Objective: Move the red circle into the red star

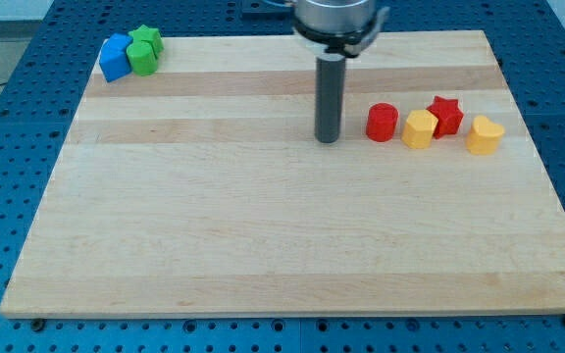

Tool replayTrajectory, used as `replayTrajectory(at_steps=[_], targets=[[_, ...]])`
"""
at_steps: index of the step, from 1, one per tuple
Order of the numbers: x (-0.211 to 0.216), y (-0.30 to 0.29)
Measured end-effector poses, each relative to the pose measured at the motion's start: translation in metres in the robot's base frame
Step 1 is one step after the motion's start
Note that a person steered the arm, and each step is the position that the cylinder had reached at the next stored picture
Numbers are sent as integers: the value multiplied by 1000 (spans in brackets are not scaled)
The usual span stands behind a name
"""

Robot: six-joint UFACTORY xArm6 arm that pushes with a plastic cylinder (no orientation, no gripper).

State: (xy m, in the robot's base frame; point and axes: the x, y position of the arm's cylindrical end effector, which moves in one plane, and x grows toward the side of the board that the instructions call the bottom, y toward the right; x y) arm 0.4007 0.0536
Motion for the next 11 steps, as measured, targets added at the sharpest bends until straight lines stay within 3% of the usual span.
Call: replayTrajectory(at_steps=[2,4,8,11], targets=[[-7,60],[-23,21],[-67,35],[-37,74]])
